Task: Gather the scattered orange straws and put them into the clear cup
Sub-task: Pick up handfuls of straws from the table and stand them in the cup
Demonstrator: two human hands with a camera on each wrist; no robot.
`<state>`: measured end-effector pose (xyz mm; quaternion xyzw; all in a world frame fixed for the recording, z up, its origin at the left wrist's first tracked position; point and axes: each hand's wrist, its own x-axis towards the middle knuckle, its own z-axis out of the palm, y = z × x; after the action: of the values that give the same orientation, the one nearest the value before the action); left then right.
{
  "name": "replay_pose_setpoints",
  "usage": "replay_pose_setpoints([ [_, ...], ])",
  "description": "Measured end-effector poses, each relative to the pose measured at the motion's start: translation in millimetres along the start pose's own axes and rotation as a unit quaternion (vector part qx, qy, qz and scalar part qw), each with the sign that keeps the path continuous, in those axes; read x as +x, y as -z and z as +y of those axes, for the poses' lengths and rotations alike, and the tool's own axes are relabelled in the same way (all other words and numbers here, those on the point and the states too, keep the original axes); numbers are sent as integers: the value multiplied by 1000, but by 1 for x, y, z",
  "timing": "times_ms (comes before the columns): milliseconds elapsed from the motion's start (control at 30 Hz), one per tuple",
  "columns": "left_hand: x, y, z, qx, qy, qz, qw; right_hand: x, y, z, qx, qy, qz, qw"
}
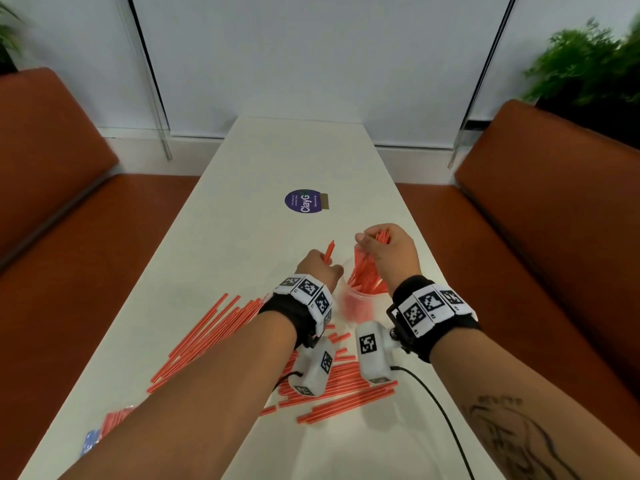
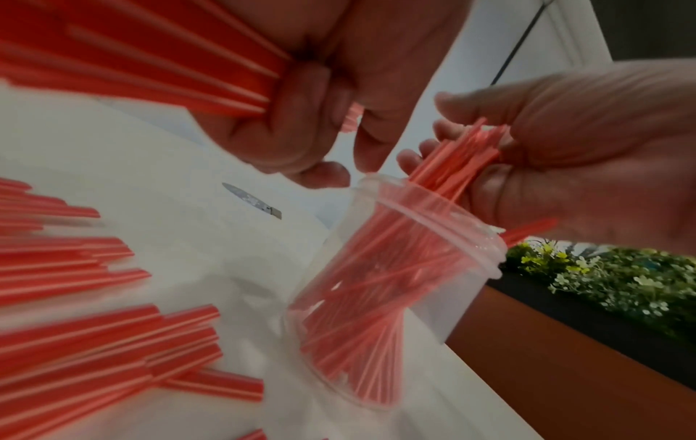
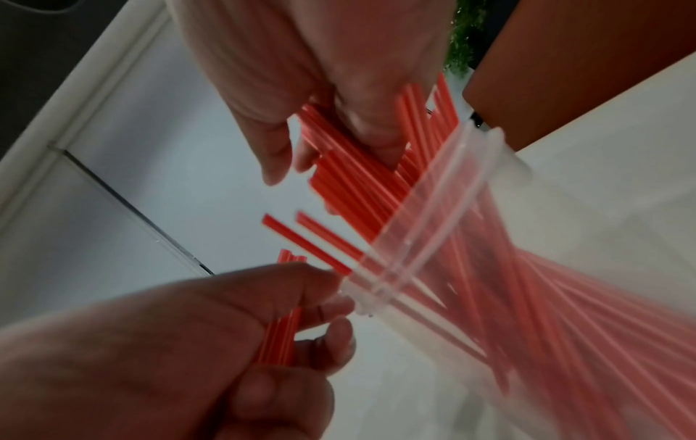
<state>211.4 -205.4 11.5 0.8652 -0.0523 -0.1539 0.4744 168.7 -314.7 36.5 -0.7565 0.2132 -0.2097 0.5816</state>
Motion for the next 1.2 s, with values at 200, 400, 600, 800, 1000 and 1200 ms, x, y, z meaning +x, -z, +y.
replay_pose_setpoints([
  [200, -11, -5, 5, 17, -25, -7, 1000, -3, 19, -14, -169, 108, 10, 980],
  [400, -23, -15, 3, -37, -1, -10, 999, -8, 21, 2, -427, 111, -206, 874],
  [600, -30, -9, 8, -137, -62, 70, 986, -2, 29, 3, -253, 125, -111, 953],
  [800, -36, -3, 52, -299, -191, 80, 932, -5, 40, 3, -115, 123, 35, 985],
  [1000, -9, -24, 38, -100, -188, 155, 965, -18, 39, 27, -101, 115, 44, 987],
  [1200, -10, -40, 6, -20, -128, 91, 987, -24, 35, 45, -130, 64, -18, 989],
])
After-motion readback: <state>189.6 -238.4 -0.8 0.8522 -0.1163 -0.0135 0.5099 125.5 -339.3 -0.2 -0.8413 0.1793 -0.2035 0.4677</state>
